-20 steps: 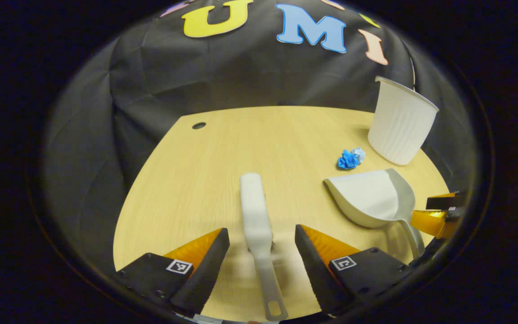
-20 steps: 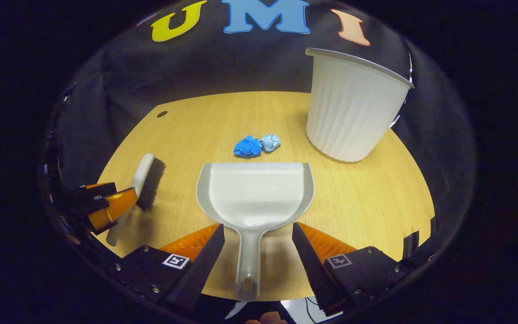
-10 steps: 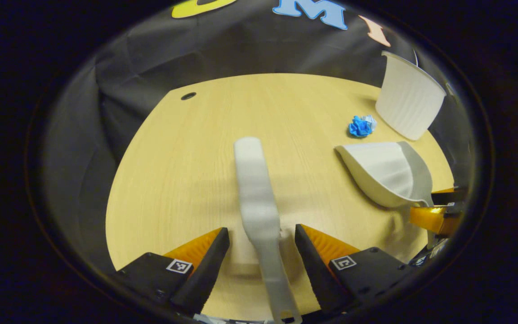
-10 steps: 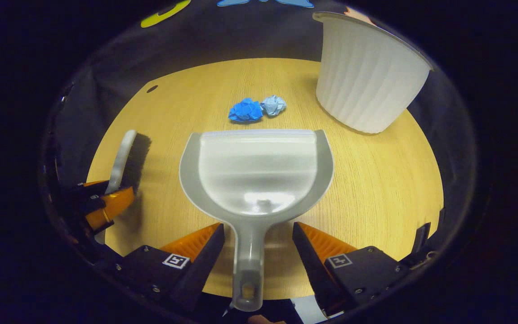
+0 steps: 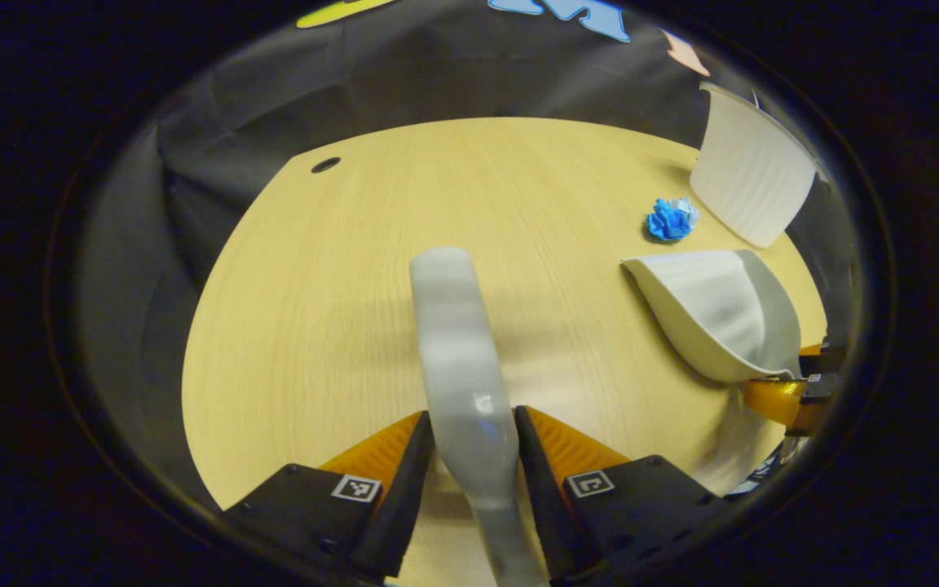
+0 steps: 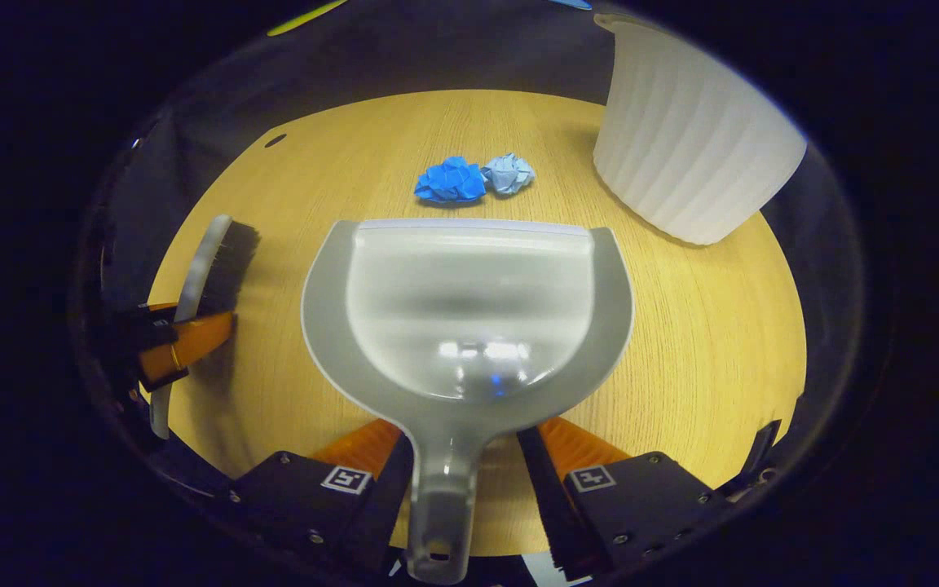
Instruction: Pick up the small broom and dustpan from the desktop, sweep the trash into the dustpan with the broom, and then empty the trash into the garbage bin.
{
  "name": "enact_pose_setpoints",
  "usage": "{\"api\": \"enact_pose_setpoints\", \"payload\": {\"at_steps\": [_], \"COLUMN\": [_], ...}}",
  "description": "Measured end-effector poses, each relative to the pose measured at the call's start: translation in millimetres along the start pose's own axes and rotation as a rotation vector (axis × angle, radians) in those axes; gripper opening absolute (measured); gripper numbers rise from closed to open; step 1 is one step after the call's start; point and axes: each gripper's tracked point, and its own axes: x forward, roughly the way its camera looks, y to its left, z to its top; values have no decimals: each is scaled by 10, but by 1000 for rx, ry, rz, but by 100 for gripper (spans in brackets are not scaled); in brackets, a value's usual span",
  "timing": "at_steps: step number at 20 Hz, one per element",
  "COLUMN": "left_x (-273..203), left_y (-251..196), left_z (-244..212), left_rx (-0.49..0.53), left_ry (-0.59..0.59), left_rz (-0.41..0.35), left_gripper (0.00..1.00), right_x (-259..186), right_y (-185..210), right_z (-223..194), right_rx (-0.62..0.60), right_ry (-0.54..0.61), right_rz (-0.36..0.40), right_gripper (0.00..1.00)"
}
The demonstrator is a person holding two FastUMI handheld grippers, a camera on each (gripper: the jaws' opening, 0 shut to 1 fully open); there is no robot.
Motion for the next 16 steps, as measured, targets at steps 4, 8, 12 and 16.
{"api": "enact_pose_setpoints", "payload": {"at_steps": [4, 8, 12, 16], "left_x": [5, 6, 20, 61], "left_y": [-27, -29, -84, -179], "left_z": [15, 38, 115, 355], "left_rx": [18, 33, 52, 77], "left_ry": [8, 16, 16, 0], "left_rz": [7, 13, 1, -27], "left_gripper": [54, 52, 47, 49], "right_x": [7, -23, -3, -25], "right_y": [-11, -17, -70, -147], "right_z": [17, 2, 10, -7], "right_rx": [-17, -45, -65, -97], "right_ry": [-9, -6, -2, 9], "right_rz": [17, 42, 49, 60], "right_gripper": [43, 36, 35, 32]}}
